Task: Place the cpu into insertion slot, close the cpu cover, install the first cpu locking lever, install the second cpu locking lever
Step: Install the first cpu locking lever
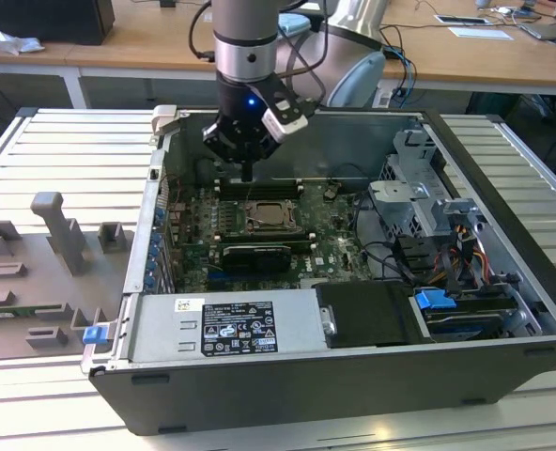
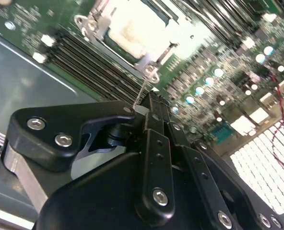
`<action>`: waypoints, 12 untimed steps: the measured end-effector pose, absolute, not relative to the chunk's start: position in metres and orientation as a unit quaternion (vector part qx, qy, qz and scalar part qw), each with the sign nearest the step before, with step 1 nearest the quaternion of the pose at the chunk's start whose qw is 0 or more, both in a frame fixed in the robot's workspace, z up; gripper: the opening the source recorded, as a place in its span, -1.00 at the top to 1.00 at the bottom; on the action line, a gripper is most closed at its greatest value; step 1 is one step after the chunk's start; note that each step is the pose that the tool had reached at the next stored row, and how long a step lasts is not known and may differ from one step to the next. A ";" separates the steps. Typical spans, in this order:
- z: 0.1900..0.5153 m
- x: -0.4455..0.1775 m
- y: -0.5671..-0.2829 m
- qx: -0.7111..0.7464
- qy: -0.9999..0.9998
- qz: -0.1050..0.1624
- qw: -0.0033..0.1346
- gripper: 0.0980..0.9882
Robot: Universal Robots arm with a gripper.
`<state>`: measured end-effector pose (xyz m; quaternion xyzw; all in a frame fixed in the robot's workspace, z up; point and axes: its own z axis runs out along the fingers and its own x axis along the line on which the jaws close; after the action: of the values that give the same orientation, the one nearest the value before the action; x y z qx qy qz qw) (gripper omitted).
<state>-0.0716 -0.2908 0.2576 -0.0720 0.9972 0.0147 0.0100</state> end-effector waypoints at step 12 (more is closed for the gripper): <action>0.242 -0.052 -0.291 -0.026 0.999 0.034 0.012 0.98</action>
<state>-0.0517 -0.2909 0.2420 -0.0263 0.9990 0.0337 0.0118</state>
